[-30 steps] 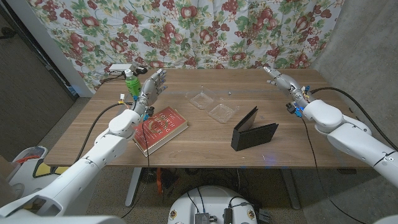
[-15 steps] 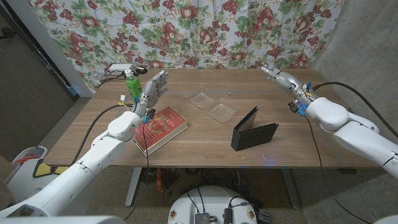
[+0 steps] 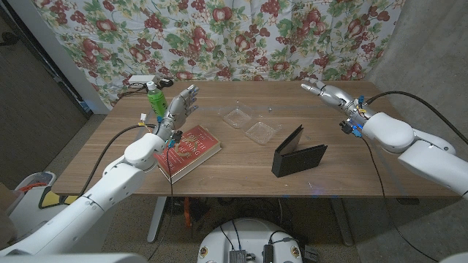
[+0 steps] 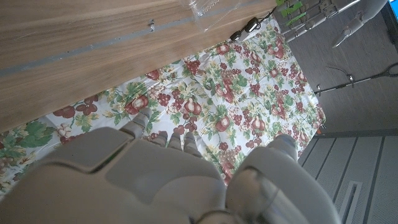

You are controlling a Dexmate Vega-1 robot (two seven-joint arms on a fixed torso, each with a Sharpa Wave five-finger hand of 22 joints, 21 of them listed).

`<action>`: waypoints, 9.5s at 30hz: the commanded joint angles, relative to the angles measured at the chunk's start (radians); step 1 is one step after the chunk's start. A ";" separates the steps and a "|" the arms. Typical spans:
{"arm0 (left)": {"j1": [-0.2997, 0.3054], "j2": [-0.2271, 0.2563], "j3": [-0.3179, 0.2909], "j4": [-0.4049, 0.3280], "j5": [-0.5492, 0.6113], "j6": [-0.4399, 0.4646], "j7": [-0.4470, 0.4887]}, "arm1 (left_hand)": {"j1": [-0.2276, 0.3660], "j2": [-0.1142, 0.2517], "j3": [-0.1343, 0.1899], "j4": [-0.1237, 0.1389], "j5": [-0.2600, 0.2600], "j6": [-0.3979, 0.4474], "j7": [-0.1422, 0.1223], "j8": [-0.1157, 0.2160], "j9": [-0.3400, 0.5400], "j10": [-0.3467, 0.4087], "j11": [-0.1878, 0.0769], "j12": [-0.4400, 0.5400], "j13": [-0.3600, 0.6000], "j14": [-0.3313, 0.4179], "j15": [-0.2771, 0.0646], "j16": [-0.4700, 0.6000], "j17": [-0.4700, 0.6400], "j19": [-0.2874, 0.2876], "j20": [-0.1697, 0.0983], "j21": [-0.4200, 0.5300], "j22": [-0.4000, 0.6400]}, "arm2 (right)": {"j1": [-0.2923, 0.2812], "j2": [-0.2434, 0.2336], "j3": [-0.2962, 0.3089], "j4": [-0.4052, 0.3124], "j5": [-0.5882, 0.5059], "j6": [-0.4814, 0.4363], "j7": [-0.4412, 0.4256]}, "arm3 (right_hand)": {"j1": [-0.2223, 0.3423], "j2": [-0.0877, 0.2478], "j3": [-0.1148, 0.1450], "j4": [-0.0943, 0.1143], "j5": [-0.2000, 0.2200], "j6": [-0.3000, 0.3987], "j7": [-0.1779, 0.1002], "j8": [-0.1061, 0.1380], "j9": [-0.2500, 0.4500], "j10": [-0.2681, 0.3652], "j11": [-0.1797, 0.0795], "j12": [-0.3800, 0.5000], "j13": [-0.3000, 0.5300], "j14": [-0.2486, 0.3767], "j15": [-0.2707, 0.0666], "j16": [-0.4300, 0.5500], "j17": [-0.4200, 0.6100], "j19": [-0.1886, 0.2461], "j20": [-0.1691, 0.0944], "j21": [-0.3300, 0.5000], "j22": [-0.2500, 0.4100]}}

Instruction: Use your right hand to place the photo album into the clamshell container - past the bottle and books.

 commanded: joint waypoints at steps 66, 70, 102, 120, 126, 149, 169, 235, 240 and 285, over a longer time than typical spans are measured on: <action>0.021 -0.020 0.018 -0.037 0.070 0.016 0.061 | 0.012 -0.007 -0.003 -0.005 -0.002 0.004 -0.010 -0.005 0.003 0.017 -0.006 0.012 0.005 -0.052 -0.002 0.006 0.003 0.000 -0.001 0.004 0.003 | -0.031 -0.218 0.088 -0.078 -0.193 0.133 0.291 | 0.089 -0.016 -0.003 -0.049 0.031 -0.131 0.033 0.005 0.007 -0.056 0.038 0.019 0.007 -0.065 0.026 0.022 -0.001 0.000 0.022 0.010 0.004; 0.016 -0.020 0.018 -0.034 0.069 0.017 0.059 | 0.012 -0.007 -0.003 -0.005 -0.002 0.005 -0.010 -0.004 0.003 0.017 -0.005 0.012 0.005 -0.052 -0.002 0.006 0.003 0.000 -0.001 0.004 0.003 | -0.032 -0.222 0.092 -0.082 -0.196 0.130 0.298 | 0.098 -0.016 -0.003 -0.052 0.033 -0.132 0.034 0.007 0.007 -0.055 0.027 0.020 0.007 -0.064 0.012 0.023 -0.001 0.002 0.021 0.010 0.004; 0.020 0.001 0.012 -0.036 0.051 0.022 0.036 | 0.015 -0.006 -0.004 -0.005 -0.002 0.011 -0.010 -0.001 0.003 0.018 -0.004 0.012 0.006 -0.055 0.001 0.005 0.003 -0.001 -0.002 0.004 0.003 | -0.096 -0.306 0.162 -0.210 -0.457 0.121 0.356 | 0.160 -0.020 0.000 -0.067 0.055 -0.171 0.073 0.012 0.008 -0.003 0.025 0.037 0.008 -0.030 0.006 0.030 -0.004 0.021 0.000 0.011 0.003; 0.023 -0.003 0.014 -0.036 0.049 0.024 0.041 | 0.016 -0.006 -0.005 -0.005 -0.002 0.019 -0.009 0.002 0.003 0.021 -0.003 0.012 0.006 -0.055 0.003 0.005 0.003 -0.002 -0.002 0.004 0.003 | -0.092 -0.284 0.172 -0.218 -0.588 0.167 0.375 | 0.177 -0.019 0.000 -0.066 0.062 -0.183 0.067 0.010 0.009 -0.024 0.034 0.028 0.011 -0.045 0.016 0.022 -0.003 0.007 -0.003 0.005 0.003; 0.023 -0.003 0.014 -0.035 0.053 0.020 0.041 | 0.016 -0.006 -0.005 -0.005 -0.002 0.020 -0.009 0.002 0.003 0.019 -0.004 0.012 0.006 -0.056 0.002 0.005 0.003 -0.002 -0.002 0.004 0.003 | -0.110 -0.267 0.191 -0.223 -0.636 0.177 0.377 | 0.179 -0.020 -0.001 -0.066 0.064 -0.185 0.066 0.010 0.009 -0.031 0.033 0.026 0.011 -0.048 0.017 0.021 -0.003 0.005 -0.003 0.005 0.003; 0.019 0.001 0.021 -0.040 0.058 0.031 0.040 | 0.017 -0.005 -0.008 -0.004 -0.002 0.044 -0.015 0.007 0.003 0.021 -0.005 0.012 0.006 -0.058 0.002 0.005 0.003 -0.005 -0.003 0.003 0.003 | -0.039 -0.284 0.147 -0.203 -0.728 0.284 0.449 | 0.269 0.012 0.029 -0.080 0.090 -0.224 0.090 0.007 0.012 -0.105 0.067 0.017 0.015 -0.090 0.056 0.012 0.001 -0.034 -0.002 -0.002 0.003; 0.036 0.011 0.012 -0.062 0.056 0.044 0.051 | 0.015 -0.007 -0.010 -0.003 -0.002 0.046 -0.010 0.005 0.003 0.023 -0.003 0.013 0.006 -0.057 0.004 0.005 0.003 -0.004 -0.003 0.004 0.003 | 0.092 -0.291 0.023 -0.209 -0.828 0.362 0.507 | 0.344 0.044 0.058 -0.085 0.098 -0.251 0.101 0.008 0.015 -0.156 0.079 0.015 0.017 -0.120 0.065 0.009 0.004 -0.063 -0.008 0.001 0.004; 0.025 -0.007 0.022 -0.040 0.058 0.037 0.057 | 0.011 -0.007 -0.017 0.000 -0.002 0.050 -0.008 0.002 0.004 0.022 -0.001 0.011 0.006 -0.061 0.007 0.005 0.003 -0.005 -0.009 0.004 0.003 | 0.301 -0.179 -0.176 -0.135 -0.897 0.449 0.640 | 0.432 0.071 0.085 -0.076 0.086 -0.184 0.086 0.034 0.018 -0.077 0.071 0.079 0.033 -0.095 0.035 0.028 0.008 -0.052 -0.022 0.016 0.005; 0.025 -0.007 0.023 -0.042 0.059 0.042 0.060 | 0.011 -0.007 -0.017 0.000 -0.001 0.050 -0.008 0.002 0.004 0.022 -0.001 0.012 0.006 -0.060 0.007 0.005 0.003 -0.006 -0.008 0.004 0.003 | 0.308 -0.173 -0.185 -0.131 -0.890 0.450 0.651 | 0.438 0.072 0.087 -0.076 0.084 -0.175 0.085 0.036 0.018 -0.067 0.068 0.084 0.034 -0.087 0.033 0.030 0.007 -0.045 -0.021 0.018 0.005; 0.010 -0.004 0.027 -0.027 0.042 0.051 0.042 | 0.011 -0.003 -0.019 0.001 -0.001 0.050 -0.006 0.000 0.004 0.021 -0.001 0.011 0.006 -0.061 0.009 0.005 0.003 -0.006 -0.008 0.004 0.003 | 0.382 -0.110 -0.270 -0.082 -0.872 0.454 0.750 | 0.491 0.084 0.104 -0.079 0.068 -0.127 0.077 0.040 0.021 -0.037 0.060 0.104 0.039 -0.031 0.031 0.039 0.005 0.011 0.000 0.025 0.003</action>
